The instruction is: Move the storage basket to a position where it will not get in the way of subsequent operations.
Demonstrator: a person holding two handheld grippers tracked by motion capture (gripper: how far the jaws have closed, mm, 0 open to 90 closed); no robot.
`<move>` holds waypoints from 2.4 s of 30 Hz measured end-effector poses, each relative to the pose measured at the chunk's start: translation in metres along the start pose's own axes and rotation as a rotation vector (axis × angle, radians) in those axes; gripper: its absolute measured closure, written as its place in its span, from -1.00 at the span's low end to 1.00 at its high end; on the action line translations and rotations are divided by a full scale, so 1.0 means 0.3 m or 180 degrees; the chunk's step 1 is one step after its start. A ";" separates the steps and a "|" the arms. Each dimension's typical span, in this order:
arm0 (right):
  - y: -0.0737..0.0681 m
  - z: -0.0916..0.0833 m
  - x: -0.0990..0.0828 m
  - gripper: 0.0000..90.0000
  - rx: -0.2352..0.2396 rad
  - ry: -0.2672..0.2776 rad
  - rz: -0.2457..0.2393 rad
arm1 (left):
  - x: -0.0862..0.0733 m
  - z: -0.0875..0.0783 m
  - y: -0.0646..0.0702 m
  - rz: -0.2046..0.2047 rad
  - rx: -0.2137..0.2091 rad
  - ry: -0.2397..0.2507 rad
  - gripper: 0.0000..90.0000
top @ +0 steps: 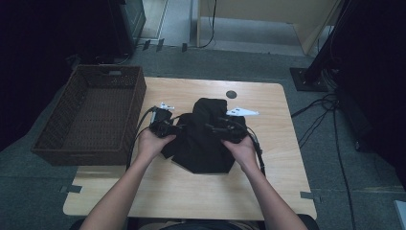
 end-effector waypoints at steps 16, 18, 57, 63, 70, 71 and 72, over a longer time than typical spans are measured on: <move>0.060 -0.166 0.017 0.94 -0.0131 -0.0356 -0.0280 | -0.073 -0.019 -0.081 -0.0134 0.0067 0.0095 -0.10; 0.109 -0.221 -0.010 0.94 -0.0236 -0.0375 -0.0216 | -0.071 -0.019 -0.078 -0.0127 0.0059 0.0114 -0.10; 0.232 -0.004 -0.252 0.86 -0.0588 -0.0749 -0.0042 | -0.099 0.091 0.075 0.0056 -0.0108 0.0010 0.06; 0.215 -0.038 -0.221 0.42 -0.0498 -0.0681 0.0001 | -0.052 0.013 0.058 -0.0104 -0.0232 0.0173 0.05; 0.204 -0.109 -0.067 0.04 -0.0629 -0.0262 -0.0144 | 0.046 0.040 0.101 0.0035 -0.0212 0.0179 -0.06; 0.197 -0.105 -0.051 0.02 -0.0594 -0.0243 -0.0119 | 0.051 0.055 0.108 -0.0005 -0.0224 0.0146 -0.08; 0.190 -0.099 -0.038 -0.02 -0.0574 -0.0228 -0.0119 | 0.053 0.072 0.112 -0.0028 -0.0216 0.0109 -0.10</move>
Point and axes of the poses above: each handheld gripper's, and its own axes: z roughly forward along the jaws, x roughly out of its top, y roughly to its right, the point moved 8 cm from there along z, roughly forward along the jaws, and after that the axes turned 2 degrees about x, right-handed, at the moved point
